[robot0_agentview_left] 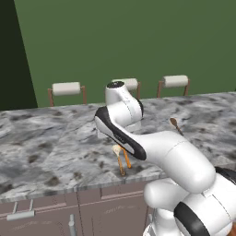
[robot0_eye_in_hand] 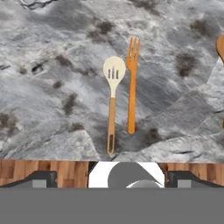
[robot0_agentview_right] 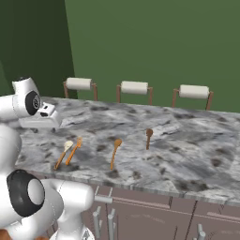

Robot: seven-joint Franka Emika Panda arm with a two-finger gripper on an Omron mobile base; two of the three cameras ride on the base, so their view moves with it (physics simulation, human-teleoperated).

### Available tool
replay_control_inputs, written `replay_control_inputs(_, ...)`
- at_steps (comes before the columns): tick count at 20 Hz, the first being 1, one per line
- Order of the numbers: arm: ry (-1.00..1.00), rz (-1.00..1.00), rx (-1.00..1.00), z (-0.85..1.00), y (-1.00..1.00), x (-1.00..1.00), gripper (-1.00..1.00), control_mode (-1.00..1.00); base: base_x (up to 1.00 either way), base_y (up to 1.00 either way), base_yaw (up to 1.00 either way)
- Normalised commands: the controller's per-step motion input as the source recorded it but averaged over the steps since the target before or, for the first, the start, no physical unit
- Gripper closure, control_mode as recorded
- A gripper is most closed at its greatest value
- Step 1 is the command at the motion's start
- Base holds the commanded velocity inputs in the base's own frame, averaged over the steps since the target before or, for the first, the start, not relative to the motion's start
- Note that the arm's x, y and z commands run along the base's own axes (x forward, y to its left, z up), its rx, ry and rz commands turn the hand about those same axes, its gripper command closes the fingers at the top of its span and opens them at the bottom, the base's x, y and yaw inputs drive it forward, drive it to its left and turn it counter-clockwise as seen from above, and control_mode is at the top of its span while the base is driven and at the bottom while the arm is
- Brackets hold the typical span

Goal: Organize the utensils by type. Pick up the wooden spoons from the counter and place them in the open cabinet. Then pick up the metallic utensils from the counter and place them in the open drawer.

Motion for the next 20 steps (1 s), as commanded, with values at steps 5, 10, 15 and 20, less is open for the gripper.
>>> replay_control_inputs(5, 0.01, -0.04, 0.0, -0.4, -0.02, 0.0, -1.0, -1.0, 0.0, 0.0, 0.0)
replay_control_inputs(10, 0.08, -0.11, 0.0, -0.43, -0.11, 0.02, -1.0, -1.0, 0.0, 0.0, 0.0)
replay_control_inputs(15, 0.11, -0.11, 0.0, -0.42, -0.1, 0.1, -1.0, -1.0, 0.0, 0.0, 0.0)
replay_control_inputs(20, 0.1, -0.09, 0.0, -0.41, -0.01, 0.26, -1.0, -1.0, 0.0, 0.0, 0.0)
